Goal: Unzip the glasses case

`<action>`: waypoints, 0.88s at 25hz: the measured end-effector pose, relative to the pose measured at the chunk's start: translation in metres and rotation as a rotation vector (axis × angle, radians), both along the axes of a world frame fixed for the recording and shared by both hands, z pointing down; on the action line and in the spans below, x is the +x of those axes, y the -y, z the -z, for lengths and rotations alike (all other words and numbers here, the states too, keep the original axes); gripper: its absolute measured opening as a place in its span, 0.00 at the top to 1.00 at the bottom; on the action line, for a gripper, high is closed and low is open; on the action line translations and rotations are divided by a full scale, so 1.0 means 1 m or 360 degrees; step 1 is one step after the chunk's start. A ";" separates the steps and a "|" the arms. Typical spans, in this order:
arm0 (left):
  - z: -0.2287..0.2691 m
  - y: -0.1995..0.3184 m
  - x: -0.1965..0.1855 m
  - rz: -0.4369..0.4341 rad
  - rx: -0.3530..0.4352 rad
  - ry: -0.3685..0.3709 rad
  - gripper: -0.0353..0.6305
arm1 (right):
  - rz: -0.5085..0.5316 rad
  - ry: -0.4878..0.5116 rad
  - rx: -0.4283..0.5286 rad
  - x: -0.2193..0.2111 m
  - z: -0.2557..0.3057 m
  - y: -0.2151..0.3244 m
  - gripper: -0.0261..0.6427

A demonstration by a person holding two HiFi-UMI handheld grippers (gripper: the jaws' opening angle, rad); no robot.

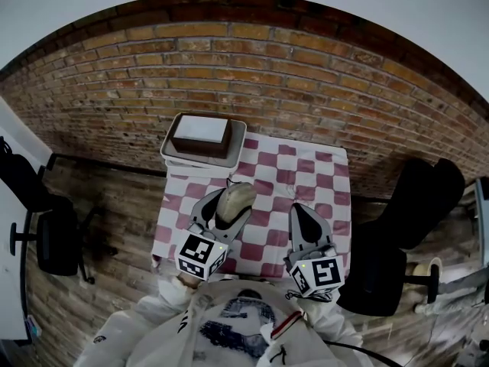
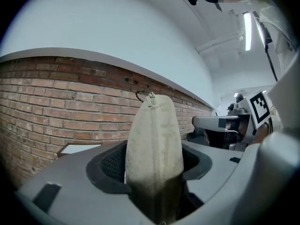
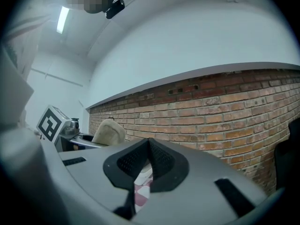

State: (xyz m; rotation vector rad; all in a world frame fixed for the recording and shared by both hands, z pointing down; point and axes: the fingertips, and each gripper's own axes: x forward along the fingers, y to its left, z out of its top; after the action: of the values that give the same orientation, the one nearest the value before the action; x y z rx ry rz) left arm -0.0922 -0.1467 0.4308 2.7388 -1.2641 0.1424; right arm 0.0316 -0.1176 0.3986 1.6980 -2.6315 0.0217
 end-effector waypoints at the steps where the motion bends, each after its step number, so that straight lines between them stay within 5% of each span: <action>1: 0.002 0.000 -0.003 0.0021 0.0007 -0.0019 0.51 | -0.0006 0.0005 0.0001 0.000 0.000 0.000 0.94; 22: 0.014 -0.010 -0.035 0.0081 0.0087 -0.0072 0.51 | -0.0055 -0.0001 0.0015 -0.026 0.001 -0.011 0.94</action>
State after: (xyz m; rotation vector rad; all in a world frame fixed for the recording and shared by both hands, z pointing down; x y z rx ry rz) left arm -0.1270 -0.1368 0.4167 2.7359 -1.3439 0.0414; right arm 0.0053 -0.1065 0.3980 1.7463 -2.6058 0.0086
